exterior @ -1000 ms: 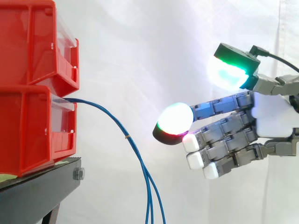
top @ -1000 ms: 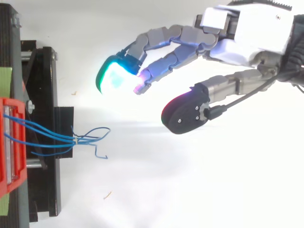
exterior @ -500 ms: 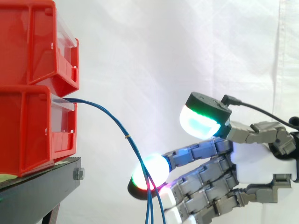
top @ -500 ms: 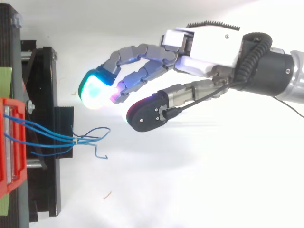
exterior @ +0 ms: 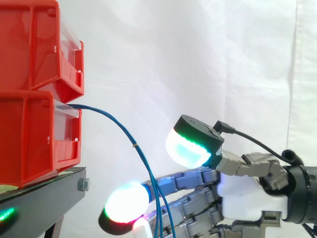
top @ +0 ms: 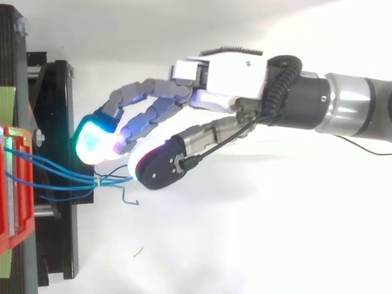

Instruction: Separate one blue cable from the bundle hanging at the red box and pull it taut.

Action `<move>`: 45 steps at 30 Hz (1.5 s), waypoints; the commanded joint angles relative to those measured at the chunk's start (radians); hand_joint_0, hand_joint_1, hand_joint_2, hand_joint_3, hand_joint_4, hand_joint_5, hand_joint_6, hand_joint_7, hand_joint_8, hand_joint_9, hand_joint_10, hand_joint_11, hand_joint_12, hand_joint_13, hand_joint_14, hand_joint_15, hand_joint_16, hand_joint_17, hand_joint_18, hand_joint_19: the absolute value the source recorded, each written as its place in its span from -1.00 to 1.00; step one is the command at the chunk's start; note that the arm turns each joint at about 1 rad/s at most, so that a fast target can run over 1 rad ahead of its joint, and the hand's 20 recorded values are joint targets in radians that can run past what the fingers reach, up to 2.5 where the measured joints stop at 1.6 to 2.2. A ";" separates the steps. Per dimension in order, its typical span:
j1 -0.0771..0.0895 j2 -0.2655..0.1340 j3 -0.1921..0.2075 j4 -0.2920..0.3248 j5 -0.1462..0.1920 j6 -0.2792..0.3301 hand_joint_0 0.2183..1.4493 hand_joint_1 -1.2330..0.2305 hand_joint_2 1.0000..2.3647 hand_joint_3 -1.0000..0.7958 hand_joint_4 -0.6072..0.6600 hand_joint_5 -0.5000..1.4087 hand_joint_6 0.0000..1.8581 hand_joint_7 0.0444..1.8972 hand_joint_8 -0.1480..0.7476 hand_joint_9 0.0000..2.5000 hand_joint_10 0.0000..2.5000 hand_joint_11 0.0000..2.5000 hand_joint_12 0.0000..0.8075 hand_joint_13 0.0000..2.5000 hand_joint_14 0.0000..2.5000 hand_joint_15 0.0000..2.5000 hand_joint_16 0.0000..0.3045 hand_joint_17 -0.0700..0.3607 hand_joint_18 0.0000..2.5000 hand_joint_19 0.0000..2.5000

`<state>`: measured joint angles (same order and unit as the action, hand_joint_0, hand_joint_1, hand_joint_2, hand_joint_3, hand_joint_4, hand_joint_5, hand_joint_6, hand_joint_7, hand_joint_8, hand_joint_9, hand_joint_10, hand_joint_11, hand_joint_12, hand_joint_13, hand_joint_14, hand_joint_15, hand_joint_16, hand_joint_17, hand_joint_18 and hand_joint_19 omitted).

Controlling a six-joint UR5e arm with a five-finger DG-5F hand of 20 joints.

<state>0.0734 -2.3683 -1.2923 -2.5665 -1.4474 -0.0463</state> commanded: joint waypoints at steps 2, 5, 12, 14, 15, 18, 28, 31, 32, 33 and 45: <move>-0.006 -0.014 0.022 0.011 -0.080 0.074 -0.49 -0.24 -1.00 -0.44 0.29 -0.67 -0.46 -0.17 -0.03 -0.41 -0.99 -0.71 -0.12 -0.44 -0.99 -0.73 -0.71 -0.22 -0.52 -0.65; -0.009 -0.014 0.022 0.025 -0.105 0.102 -0.47 -0.29 -1.00 -0.44 0.29 -0.67 -0.46 -0.16 -0.04 -0.42 -0.99 -0.71 -0.13 -0.44 -0.99 -0.72 -0.72 -0.23 -0.51 -0.64; -0.010 -0.014 0.024 0.074 -0.137 0.138 -0.42 -0.27 -1.00 -0.43 0.29 -0.66 -0.46 -0.14 -0.06 -0.40 -0.99 -0.70 -0.14 -0.42 -0.99 -0.72 -0.73 -0.25 -0.50 -0.63; -0.012 -0.014 0.024 0.074 -0.137 0.138 -0.40 -0.23 -1.00 -0.42 0.27 -0.65 -0.46 -0.15 -0.04 -0.37 -0.99 -0.69 -0.16 -0.40 -0.99 -0.71 -0.74 -0.25 -0.49 -0.63; -0.012 -0.014 0.024 0.075 -0.139 0.138 -0.38 -0.20 -1.00 -0.42 0.27 -0.64 -0.46 -0.15 -0.04 -0.36 -0.99 -0.69 -0.16 -0.39 -0.99 -0.71 -0.74 -0.26 -0.48 -0.63; -0.014 -0.014 0.022 0.071 -0.139 0.137 -0.37 -0.18 -1.00 -0.41 0.29 -0.64 -0.46 -0.15 -0.03 -0.35 -0.99 -0.69 -0.17 -0.38 -0.99 -0.71 -0.74 -0.27 -0.47 -0.63; -0.032 -0.014 0.024 0.055 -0.133 0.125 -0.31 -0.15 -0.99 -0.32 0.27 -0.61 -0.46 0.13 -0.01 -0.34 -0.99 -0.67 -0.17 -0.35 -0.99 -0.69 -0.75 -0.28 -0.45 -0.62; -0.032 -0.014 0.025 0.062 -0.133 0.109 -0.32 -0.15 -0.99 -0.33 0.27 -0.61 -0.46 0.14 -0.02 -0.34 -0.99 -0.66 -0.16 -0.35 -0.99 -0.69 -0.75 -0.28 -0.45 -0.62; -0.032 -0.014 0.025 0.066 -0.129 0.100 -0.32 -0.15 -0.99 -0.34 0.27 -0.61 -0.46 0.14 -0.02 -0.34 -0.99 -0.66 -0.16 -0.35 -0.99 -0.69 -0.75 -0.28 -0.45 -0.62; -0.032 -0.014 0.025 0.066 -0.129 0.094 -0.33 -0.15 -0.99 -0.34 0.28 -0.62 -0.46 0.12 -0.02 -0.34 -0.99 -0.67 -0.16 -0.35 -0.99 -0.69 -0.75 -0.28 -0.45 -0.62; -0.018 -0.014 0.025 0.063 -0.105 0.032 -0.33 -0.13 -0.99 -0.34 0.27 -0.62 -0.46 0.15 -0.02 -0.34 -0.99 -0.65 -0.16 -0.34 -0.99 -0.69 -0.75 -0.28 -0.45 -0.62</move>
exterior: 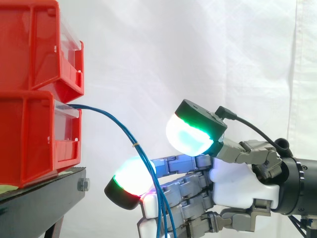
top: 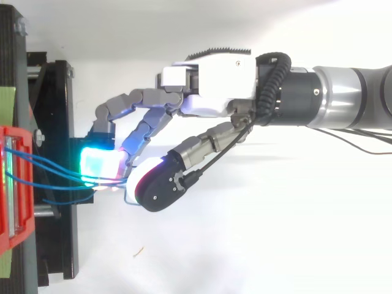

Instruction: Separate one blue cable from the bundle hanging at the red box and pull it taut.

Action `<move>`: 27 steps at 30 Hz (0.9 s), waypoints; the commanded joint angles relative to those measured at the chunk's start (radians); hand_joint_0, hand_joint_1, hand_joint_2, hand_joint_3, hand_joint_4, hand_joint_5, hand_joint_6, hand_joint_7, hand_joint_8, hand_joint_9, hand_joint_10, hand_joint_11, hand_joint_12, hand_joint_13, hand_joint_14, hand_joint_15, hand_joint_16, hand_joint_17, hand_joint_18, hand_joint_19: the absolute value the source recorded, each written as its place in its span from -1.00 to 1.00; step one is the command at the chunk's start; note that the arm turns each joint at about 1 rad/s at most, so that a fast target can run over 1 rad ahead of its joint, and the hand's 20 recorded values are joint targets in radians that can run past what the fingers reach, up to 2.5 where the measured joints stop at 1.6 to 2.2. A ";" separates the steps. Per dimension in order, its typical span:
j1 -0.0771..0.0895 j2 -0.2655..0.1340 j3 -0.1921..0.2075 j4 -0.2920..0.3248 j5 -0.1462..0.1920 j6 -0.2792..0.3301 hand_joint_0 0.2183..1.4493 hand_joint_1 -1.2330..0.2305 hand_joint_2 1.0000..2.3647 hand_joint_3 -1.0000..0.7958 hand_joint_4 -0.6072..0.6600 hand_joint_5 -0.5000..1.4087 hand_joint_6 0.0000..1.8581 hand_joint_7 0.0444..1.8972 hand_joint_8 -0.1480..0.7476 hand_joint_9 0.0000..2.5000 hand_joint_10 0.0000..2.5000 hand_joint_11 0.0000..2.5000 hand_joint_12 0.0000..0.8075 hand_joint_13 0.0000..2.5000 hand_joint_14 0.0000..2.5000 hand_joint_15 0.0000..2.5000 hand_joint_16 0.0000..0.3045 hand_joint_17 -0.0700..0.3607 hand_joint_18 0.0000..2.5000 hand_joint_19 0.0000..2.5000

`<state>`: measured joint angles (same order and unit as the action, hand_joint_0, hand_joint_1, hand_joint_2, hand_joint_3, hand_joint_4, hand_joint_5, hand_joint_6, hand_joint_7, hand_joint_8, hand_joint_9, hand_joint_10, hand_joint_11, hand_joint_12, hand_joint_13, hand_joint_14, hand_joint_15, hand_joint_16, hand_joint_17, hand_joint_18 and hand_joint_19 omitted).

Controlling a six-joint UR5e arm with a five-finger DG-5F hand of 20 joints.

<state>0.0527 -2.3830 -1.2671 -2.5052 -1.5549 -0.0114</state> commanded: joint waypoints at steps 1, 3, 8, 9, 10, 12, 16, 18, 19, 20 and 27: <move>0.006 -0.004 0.000 0.002 0.010 -0.002 -0.33 -0.13 -0.99 -0.34 0.28 -0.62 -0.46 0.13 -0.02 -0.34 -0.99 -0.67 -0.16 -0.34 -0.99 -0.69 -0.75 -0.28 -0.45 -0.61; 0.006 -0.010 0.000 0.005 0.012 0.001 -0.33 -0.13 -0.99 -0.35 0.28 -0.63 -0.46 0.09 -0.02 -0.34 -0.99 -0.66 -0.16 -0.34 -0.99 -0.68 -0.75 -0.27 -0.45 -0.61; 0.009 -0.016 0.000 0.023 0.012 0.004 -0.34 -0.13 -0.99 -0.36 0.27 -0.63 -0.46 0.13 -0.02 -0.34 -0.99 -0.66 -0.16 -0.34 -0.99 -0.69 -0.75 -0.27 -0.45 -0.61; 0.009 -0.016 0.000 0.022 0.013 0.004 -0.34 -0.13 -0.99 -0.35 0.28 -0.63 -0.46 0.13 -0.02 -0.34 -0.99 -0.66 -0.16 -0.34 -0.99 -0.69 -0.75 -0.27 -0.45 -0.61; 0.009 -0.016 0.000 0.023 0.013 0.004 -0.34 -0.13 -0.99 -0.35 0.28 -0.63 -0.46 0.13 -0.02 -0.34 -0.99 -0.66 -0.16 -0.34 -0.99 -0.68 -0.75 -0.27 -0.45 -0.62; 0.010 -0.016 0.002 0.026 0.012 0.004 -0.34 -0.13 -0.99 -0.36 0.27 -0.63 -0.46 0.13 -0.02 -0.34 -0.99 -0.66 -0.16 -0.34 -0.99 -0.69 -0.75 -0.27 -0.45 -0.62; 0.010 -0.016 0.008 0.022 0.013 0.004 -0.34 -0.13 -0.99 -0.35 0.27 -0.63 -0.46 0.13 -0.02 -0.34 -0.99 -0.65 -0.16 -0.34 -0.99 -0.68 -0.75 -0.27 -0.45 -0.62; 0.010 -0.016 0.011 0.020 0.013 0.005 -0.34 -0.13 -0.99 -0.35 0.28 -0.63 -0.46 0.14 -0.02 -0.34 -0.99 -0.65 -0.15 -0.33 -0.99 -0.69 -0.75 -0.28 -0.44 -0.63; 0.012 -0.016 0.014 0.020 0.013 0.005 -0.34 -0.14 -0.99 -0.35 0.28 -0.63 -0.46 0.14 -0.01 -0.34 -0.99 -0.66 -0.15 -0.33 -0.99 -0.69 -0.75 -0.28 -0.44 -0.64; 0.012 -0.016 0.017 0.019 0.013 0.005 -0.34 -0.14 -0.99 -0.34 0.28 -0.62 -0.46 0.15 -0.01 -0.34 -0.99 -0.66 -0.15 -0.33 -0.99 -0.69 -0.75 -0.28 -0.44 -0.64; 0.019 -0.015 0.077 -0.080 0.016 0.039 -0.31 -0.20 -0.99 -0.33 0.25 -0.61 -0.46 0.24 0.00 -0.33 -0.99 -0.65 -0.16 -0.31 -0.99 -0.69 -0.75 -0.28 -0.43 -0.64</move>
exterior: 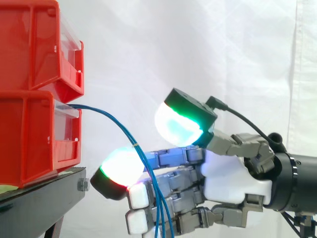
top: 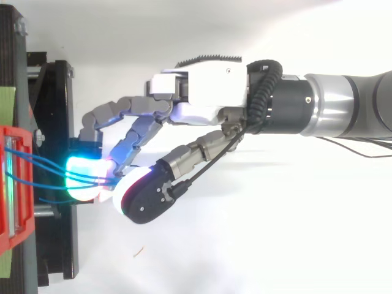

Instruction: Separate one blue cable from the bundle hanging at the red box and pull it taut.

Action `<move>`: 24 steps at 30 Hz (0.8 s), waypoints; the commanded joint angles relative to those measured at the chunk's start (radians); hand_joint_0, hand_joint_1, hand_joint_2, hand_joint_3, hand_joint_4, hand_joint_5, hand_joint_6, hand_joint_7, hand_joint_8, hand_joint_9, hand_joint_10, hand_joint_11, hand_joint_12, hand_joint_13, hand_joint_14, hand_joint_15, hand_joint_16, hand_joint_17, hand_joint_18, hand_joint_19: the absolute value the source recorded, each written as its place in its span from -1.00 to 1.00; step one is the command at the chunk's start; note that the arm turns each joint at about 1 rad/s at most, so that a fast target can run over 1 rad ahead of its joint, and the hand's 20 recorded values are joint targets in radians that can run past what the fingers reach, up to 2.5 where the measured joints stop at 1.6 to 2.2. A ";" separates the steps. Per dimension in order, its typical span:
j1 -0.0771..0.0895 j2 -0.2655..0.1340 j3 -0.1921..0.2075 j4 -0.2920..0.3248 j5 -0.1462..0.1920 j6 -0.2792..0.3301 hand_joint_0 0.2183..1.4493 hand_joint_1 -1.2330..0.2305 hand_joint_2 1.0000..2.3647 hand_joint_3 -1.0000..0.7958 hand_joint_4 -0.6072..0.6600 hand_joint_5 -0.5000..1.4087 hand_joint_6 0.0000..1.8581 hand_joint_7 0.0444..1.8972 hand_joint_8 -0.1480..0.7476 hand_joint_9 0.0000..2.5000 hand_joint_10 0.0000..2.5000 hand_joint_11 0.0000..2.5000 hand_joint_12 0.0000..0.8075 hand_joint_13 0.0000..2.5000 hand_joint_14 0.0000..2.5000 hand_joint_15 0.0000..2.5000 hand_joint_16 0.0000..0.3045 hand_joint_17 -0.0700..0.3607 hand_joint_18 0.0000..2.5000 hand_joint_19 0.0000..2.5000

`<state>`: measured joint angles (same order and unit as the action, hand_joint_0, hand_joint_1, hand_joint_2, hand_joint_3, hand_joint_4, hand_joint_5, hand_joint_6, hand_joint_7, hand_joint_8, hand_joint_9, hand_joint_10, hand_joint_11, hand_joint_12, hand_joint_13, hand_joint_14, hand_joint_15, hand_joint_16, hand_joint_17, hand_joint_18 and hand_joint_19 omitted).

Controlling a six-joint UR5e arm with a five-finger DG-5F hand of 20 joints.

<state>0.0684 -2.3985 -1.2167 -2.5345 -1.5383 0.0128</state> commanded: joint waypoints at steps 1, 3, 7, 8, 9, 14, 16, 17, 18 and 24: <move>0.005 0.001 0.034 -0.075 0.000 0.018 -0.31 -0.20 -0.99 -0.33 0.26 -0.61 -0.46 0.25 0.00 -0.33 -0.99 -0.65 -0.15 -0.31 -0.99 -0.69 -0.75 -0.28 -0.43 -0.64; 0.007 0.001 0.036 -0.086 0.000 0.018 -0.31 -0.22 -0.99 -0.33 0.26 -0.60 -0.46 0.26 0.00 -0.32 -0.99 -0.65 -0.16 -0.30 -0.99 -0.68 -0.75 -0.28 -0.42 -0.64; 0.013 -0.001 0.036 -0.082 0.003 0.018 -0.31 -0.23 -0.99 -0.33 0.26 -0.60 -0.46 0.26 0.00 -0.32 -0.99 -0.65 -0.16 -0.30 -0.99 -0.68 -0.75 -0.28 -0.42 -0.64; 0.013 -0.001 0.036 -0.082 0.003 0.018 -0.31 -0.22 -0.99 -0.32 0.25 -0.60 -0.46 0.26 -0.01 -0.32 -0.99 -0.65 -0.16 -0.30 -0.99 -0.69 -0.75 -0.28 -0.42 -0.64; 0.016 0.001 0.034 -0.082 0.006 0.021 -0.30 -0.22 -0.99 -0.31 0.25 -0.60 -0.46 0.26 0.00 -0.32 -0.99 -0.64 -0.16 -0.30 -0.99 -0.68 -0.75 -0.28 -0.42 -0.64; 0.018 -0.001 0.034 -0.081 0.007 0.030 -0.29 -0.21 -0.99 -0.28 0.25 -0.60 -0.46 0.28 0.00 -0.32 -0.99 -0.65 -0.16 -0.30 -0.99 -0.69 -0.76 -0.29 -0.42 -0.64; 0.019 0.001 0.034 -0.081 0.009 0.035 -0.28 -0.21 -0.98 -0.26 0.24 -0.60 -0.46 0.29 0.00 -0.32 -0.99 -0.65 -0.16 -0.30 -0.99 -0.68 -0.76 -0.29 -0.42 -0.64; 0.021 0.001 0.036 -0.081 0.007 0.038 -0.28 -0.21 -0.98 -0.26 0.23 -0.60 -0.46 0.30 0.00 -0.32 -0.99 -0.65 -0.16 -0.30 -0.99 -0.68 -0.76 -0.29 -0.42 -0.64; 0.019 0.001 0.034 -0.081 0.007 0.039 -0.27 -0.21 -0.98 -0.25 0.23 -0.60 -0.46 0.31 0.00 -0.32 -0.99 -0.65 -0.16 -0.30 -0.99 -0.68 -0.76 -0.29 -0.42 -0.64; 0.013 0.001 0.036 -0.081 0.007 0.042 -0.26 -0.20 -0.98 -0.23 0.22 -0.60 -0.46 0.34 -0.01 -0.32 -0.99 -0.64 -0.16 -0.30 -0.99 -0.68 -0.76 -0.29 -0.42 -0.64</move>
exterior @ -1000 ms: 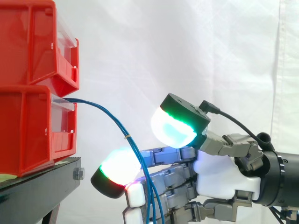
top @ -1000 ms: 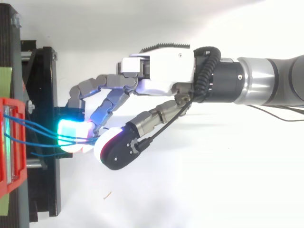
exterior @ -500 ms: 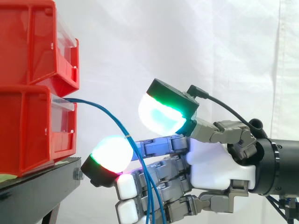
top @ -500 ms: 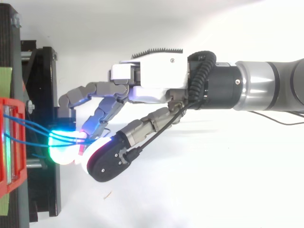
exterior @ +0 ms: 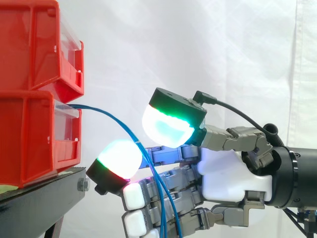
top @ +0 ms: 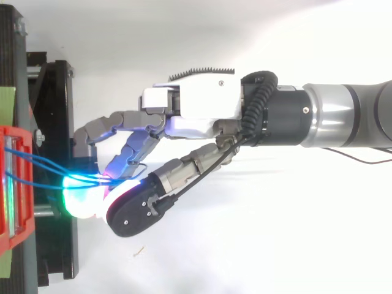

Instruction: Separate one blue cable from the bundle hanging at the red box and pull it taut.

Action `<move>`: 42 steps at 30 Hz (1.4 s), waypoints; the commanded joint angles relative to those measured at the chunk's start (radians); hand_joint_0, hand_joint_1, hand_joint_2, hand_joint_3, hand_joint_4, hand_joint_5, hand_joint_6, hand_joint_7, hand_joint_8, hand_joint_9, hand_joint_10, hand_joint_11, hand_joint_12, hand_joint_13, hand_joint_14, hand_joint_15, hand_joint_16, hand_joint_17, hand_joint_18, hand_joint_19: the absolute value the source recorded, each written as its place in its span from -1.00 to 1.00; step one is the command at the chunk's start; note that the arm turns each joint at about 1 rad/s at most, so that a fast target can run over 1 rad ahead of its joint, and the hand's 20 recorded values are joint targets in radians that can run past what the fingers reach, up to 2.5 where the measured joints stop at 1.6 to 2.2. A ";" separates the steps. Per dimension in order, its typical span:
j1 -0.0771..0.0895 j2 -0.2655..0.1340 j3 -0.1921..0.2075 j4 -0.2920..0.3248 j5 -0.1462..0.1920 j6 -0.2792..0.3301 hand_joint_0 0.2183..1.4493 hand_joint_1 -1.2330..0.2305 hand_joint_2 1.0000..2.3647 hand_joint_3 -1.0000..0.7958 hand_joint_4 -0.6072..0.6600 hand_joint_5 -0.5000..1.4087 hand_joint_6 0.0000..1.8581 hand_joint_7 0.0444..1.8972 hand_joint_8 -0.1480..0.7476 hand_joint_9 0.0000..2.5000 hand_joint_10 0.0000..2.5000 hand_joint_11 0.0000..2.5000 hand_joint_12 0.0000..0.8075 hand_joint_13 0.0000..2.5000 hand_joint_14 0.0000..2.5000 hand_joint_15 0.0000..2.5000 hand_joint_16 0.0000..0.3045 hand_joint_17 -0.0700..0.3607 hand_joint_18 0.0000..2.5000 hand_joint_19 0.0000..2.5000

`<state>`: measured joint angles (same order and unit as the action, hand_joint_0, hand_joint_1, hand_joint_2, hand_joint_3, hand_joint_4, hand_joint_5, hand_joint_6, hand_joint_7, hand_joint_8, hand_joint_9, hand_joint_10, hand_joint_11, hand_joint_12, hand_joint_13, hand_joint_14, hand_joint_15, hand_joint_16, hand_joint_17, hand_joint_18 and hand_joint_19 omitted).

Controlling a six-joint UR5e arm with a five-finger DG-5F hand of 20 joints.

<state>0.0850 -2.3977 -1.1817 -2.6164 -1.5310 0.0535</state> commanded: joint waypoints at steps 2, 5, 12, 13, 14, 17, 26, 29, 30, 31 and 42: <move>-0.010 0.000 0.002 0.001 -0.005 0.002 -0.29 -0.19 -0.98 -0.26 0.23 -0.60 -0.46 0.34 0.00 -0.32 -0.99 -0.64 -0.16 -0.30 -0.99 -0.67 -0.76 -0.29 -0.42 -0.64; -0.011 0.000 0.004 0.001 -0.005 0.002 -0.31 -0.17 -0.99 -0.30 0.24 -0.60 -0.46 0.34 0.00 -0.32 -0.99 -0.63 -0.16 -0.29 -0.99 -0.67 -0.76 -0.29 -0.42 -0.63; -0.022 0.000 0.002 0.002 -0.005 0.000 -0.38 -0.05 -1.00 -0.39 0.24 -0.60 -0.46 0.32 0.01 -0.31 -0.99 -0.64 -0.15 -0.29 -0.99 -0.67 -0.75 -0.28 -0.42 -0.62; -0.024 0.000 0.004 0.002 -0.003 0.000 -0.38 -0.04 -1.00 -0.40 0.23 -0.60 -0.46 0.32 0.01 -0.31 -0.99 -0.64 -0.15 -0.29 -0.99 -0.67 -0.75 -0.28 -0.42 -0.62; -0.025 0.000 0.004 0.002 -0.005 0.000 -0.38 -0.02 -1.00 -0.42 0.21 -0.60 -0.46 0.30 0.00 -0.31 -0.99 -0.64 -0.15 -0.29 -0.99 -0.67 -0.75 -0.28 -0.42 -0.63; -0.028 0.000 0.002 0.007 -0.006 -0.004 -0.38 0.00 -1.00 -0.43 0.20 -0.59 -0.46 0.27 0.01 -0.29 -0.99 -0.63 -0.15 -0.29 -0.99 -0.66 -0.75 -0.28 -0.42 -0.63; -0.034 0.003 0.004 0.035 -0.023 -0.023 -0.27 -0.16 -0.98 -0.24 0.16 -0.59 -0.46 0.35 0.01 -0.28 -0.99 -0.64 -0.15 -0.27 -0.99 -0.67 -0.76 -0.29 -0.41 -0.63; -0.034 0.005 0.005 0.032 -0.023 -0.024 -0.27 -0.18 -0.98 -0.22 0.17 -0.59 -0.46 0.36 0.01 -0.28 -0.99 -0.63 -0.15 -0.27 -0.99 -0.67 -0.76 -0.29 -0.41 -0.63; -0.033 0.009 0.010 0.029 -0.023 -0.027 -0.26 -0.19 -0.98 -0.22 0.18 -0.59 -0.46 0.37 0.01 -0.28 -0.99 -0.63 -0.15 -0.27 -0.99 -0.67 -0.76 -0.29 -0.41 -0.63; -0.033 0.014 0.013 0.022 -0.023 -0.034 -0.26 -0.19 -0.98 -0.22 0.18 -0.59 -0.46 0.37 0.01 -0.28 -0.99 -0.63 -0.15 -0.27 -0.99 -0.67 -0.76 -0.29 -0.41 -0.64; -0.027 0.028 0.013 0.002 -0.017 -0.043 -0.28 -0.20 -0.98 -0.25 0.18 -0.60 -0.44 0.34 0.01 -0.29 -0.99 -0.63 -0.16 -0.26 -0.99 -0.67 -0.76 -0.29 -0.40 -0.64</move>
<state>0.0576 -2.3709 -1.1692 -2.6090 -1.5488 0.0112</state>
